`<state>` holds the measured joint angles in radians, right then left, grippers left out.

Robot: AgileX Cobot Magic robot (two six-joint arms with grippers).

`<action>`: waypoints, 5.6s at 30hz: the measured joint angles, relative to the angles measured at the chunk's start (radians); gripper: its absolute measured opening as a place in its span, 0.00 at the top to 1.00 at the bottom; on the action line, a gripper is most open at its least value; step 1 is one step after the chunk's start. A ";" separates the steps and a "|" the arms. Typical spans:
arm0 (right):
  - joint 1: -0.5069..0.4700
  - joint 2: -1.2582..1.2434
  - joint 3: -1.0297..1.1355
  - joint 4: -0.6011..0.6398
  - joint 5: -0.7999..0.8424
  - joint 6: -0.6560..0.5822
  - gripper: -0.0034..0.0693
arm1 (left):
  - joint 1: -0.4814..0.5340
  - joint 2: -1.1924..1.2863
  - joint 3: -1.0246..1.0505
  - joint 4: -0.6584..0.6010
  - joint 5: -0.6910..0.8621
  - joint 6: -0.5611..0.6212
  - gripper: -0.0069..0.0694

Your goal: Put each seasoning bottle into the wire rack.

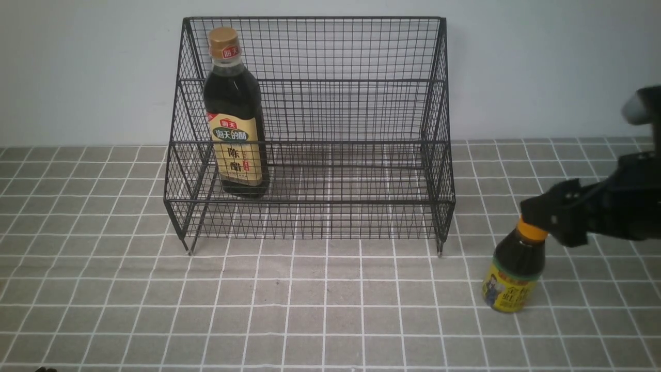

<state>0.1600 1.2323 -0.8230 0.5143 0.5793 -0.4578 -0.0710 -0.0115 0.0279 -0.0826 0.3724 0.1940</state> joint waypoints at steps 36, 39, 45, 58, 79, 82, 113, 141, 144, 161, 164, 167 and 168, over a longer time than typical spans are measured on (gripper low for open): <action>0.183 0.180 -0.592 -0.059 0.212 -0.074 0.52 | 0.000 0.000 0.000 0.001 0.001 0.000 0.92; 0.224 0.261 -0.626 -0.059 0.194 -0.076 0.52 | 0.000 0.000 0.000 0.001 0.001 0.000 0.92; 0.251 0.428 -0.679 -0.070 0.174 -0.078 0.52 | 0.000 0.000 0.000 0.001 0.001 0.000 0.92; 0.251 0.577 -0.688 -0.139 0.183 -0.070 0.53 | 0.000 0.000 0.000 0.002 0.001 0.000 0.92; 0.251 0.489 -0.698 -0.175 0.272 0.001 0.30 | 0.000 0.000 0.000 0.003 0.002 0.000 0.92; 0.251 0.396 -0.698 -0.181 0.309 0.028 0.31 | 0.000 0.000 0.000 0.003 0.002 0.000 0.92; 0.251 -0.990 0.237 -0.294 -0.106 0.446 0.97 | 0.000 0.000 0.000 0.003 0.002 0.000 0.92; -0.097 -1.171 0.755 -0.567 -0.203 0.399 0.97 | 0.000 0.000 0.000 0.003 0.003 0.000 0.92; -0.110 -1.225 0.834 -0.534 -0.208 0.416 0.97 | 0.000 0.000 0.000 0.003 0.003 0.000 0.92; -0.111 -1.244 0.844 -0.486 -0.208 0.446 0.97 | 0.000 0.000 -0.001 0.003 0.004 0.000 0.92; -0.111 -1.244 0.844 -0.486 -0.208 0.447 0.97 | 0.000 0.000 -0.001 0.003 0.004 0.000 0.92; -0.111 -1.244 0.844 -0.486 -0.208 0.447 0.97 | 0.000 0.000 -0.001 0.003 0.004 0.000 0.92; -0.111 -1.244 0.844 -0.486 -0.208 0.447 0.97 | 0.000 0.000 -0.001 0.003 0.004 0.000 0.92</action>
<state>0.0494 -0.0114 0.0209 0.0281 0.3712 -0.0113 -0.0710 -0.0115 0.0270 -0.0794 0.3759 0.1945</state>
